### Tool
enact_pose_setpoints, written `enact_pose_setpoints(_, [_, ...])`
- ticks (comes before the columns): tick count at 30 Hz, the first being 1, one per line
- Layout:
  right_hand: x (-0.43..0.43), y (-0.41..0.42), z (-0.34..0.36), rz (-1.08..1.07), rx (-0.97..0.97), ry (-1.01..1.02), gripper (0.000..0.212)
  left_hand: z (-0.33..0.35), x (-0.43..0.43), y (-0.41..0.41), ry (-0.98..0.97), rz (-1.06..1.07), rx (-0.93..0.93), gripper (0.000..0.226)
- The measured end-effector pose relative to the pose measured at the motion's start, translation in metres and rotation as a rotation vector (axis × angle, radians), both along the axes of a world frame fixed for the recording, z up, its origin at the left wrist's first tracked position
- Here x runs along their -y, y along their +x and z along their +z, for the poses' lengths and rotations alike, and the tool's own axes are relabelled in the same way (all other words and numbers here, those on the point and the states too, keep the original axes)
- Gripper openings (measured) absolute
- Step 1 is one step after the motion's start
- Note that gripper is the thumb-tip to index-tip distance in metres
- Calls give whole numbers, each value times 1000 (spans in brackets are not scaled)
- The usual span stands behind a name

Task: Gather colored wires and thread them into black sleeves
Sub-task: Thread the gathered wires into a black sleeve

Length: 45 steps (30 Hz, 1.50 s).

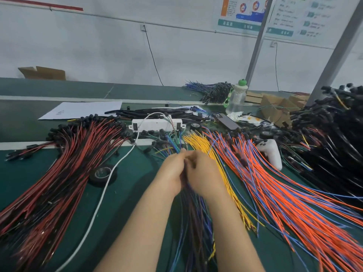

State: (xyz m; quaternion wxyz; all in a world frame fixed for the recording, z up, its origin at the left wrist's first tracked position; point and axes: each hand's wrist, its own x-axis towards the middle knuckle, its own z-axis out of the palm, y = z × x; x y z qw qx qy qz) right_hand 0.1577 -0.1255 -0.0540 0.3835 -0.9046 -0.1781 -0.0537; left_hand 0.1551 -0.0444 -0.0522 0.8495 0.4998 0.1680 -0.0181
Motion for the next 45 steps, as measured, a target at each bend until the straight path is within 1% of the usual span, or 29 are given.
enact_pose_setpoints(2, [4, -1, 0, 100, -50, 9, 19, -1, -4, 0, 62, 56, -2, 31])
enact_pose_setpoints(4, [18, 1, 3, 189, -188, 92, 13, 2, -14, -1, 31, 151, 43, 30])
enact_pose_setpoints(5, [27, 4, 3, 160, -225, 115, 15, 7, -23, -2, -32, 209, 73, 30])
enact_pose_setpoints(6, [37, 11, 2, 75, -216, 110, 16, 13, -34, -3, -131, 254, 107, 31])
enact_pose_setpoints(8, [56, 28, -4, -194, -105, 25, 21, 33, -59, -9, -368, 275, 204, 33])
enact_pose_setpoints(9, [61, 35, -7, -292, -80, -18, 24, 45, -71, -14, -457, 262, 264, 35])
enact_pose_setpoints(10, [62, 40, -10, -335, -82, -48, 28, 57, -79, -18, -527, 240, 323, 36])
enact_pose_setpoints(12, [50, 49, -16, -324, -130, -127, 42, 76, -86, -24, -603, 173, 414, 37])
enact_pose_setpoints(13, [42, 53, -21, -328, -149, -189, 51, 83, -86, -26, -594, 136, 437, 36])
enact_pose_setpoints(15, [27, 61, -28, -375, -196, -310, 68, 91, -82, -27, -503, 72, 429, 33])
enact_pose_setpoints(17, [18, 68, -34, -422, -217, -363, 73, 92, -78, -25, -384, 45, 378, 30])
enact_pose_setpoints(20, [10, 77, -41, -483, -185, -348, 75, 82, -75, -19, -282, 46, 291, 30])
enact_pose_setpoints(22, [8, 82, -44, -506, -168, -358, 68, 71, -70, -14, -245, 21, 231, 29])
enact_pose_setpoints(25, [10, 89, -44, -515, -157, -344, 42, 57, -64, -8, -173, -7, 160, 28])
enact_pose_setpoints(27, [15, 92, -42, -538, -145, -311, 33, 52, -64, -4, -140, -6, 135, 28])
enact_pose_setpoints(29, [22, 92, -36, -562, -122, -236, 29, 49, -65, 0, -105, 11, 116, 28])
enact_pose_setpoints(30, [25, 90, -32, -561, -104, -156, 27, 47, -65, 2, -76, 27, 109, 28])
enact_pose_setpoints(32, [27, 83, -17, -497, -37, 62, 23, 42, -61, 6, -4, 73, 89, 28])
enact_pose_setpoints(33, [23, 77, -7, -426, 27, 159, 21, 39, -57, 9, 28, 99, 77, 28])
enact_pose_setpoints(34, [18, 69, 3, -326, 95, 219, 19, 36, -51, 12, 51, 117, 69, 28])
enact_pose_setpoints(35, [10, 61, 13, -206, 142, 233, 16, 31, -45, 14, 65, 124, 64, 28])
enact_pose_setpoints(36, [2, 52, 21, -79, 158, 204, 14, 28, -38, 17, 70, 120, 61, 28])
enact_pose_setpoints(38, [-10, 38, 31, 117, 109, 45, 11, 23, -30, 20, 43, 114, 63, 27])
enact_pose_setpoints(41, [-9, 30, 33, 226, 19, -171, 15, 23, -36, 22, -118, 182, 99, 30])
enact_pose_setpoints(43, [-3, 29, 29, 253, -44, -200, 13, 24, -47, 21, -274, 241, 144, 35])
enact_pose_setpoints(45, [-1, 29, 26, 232, -63, -110, 18, 23, -56, 18, -329, 277, 194, 35])
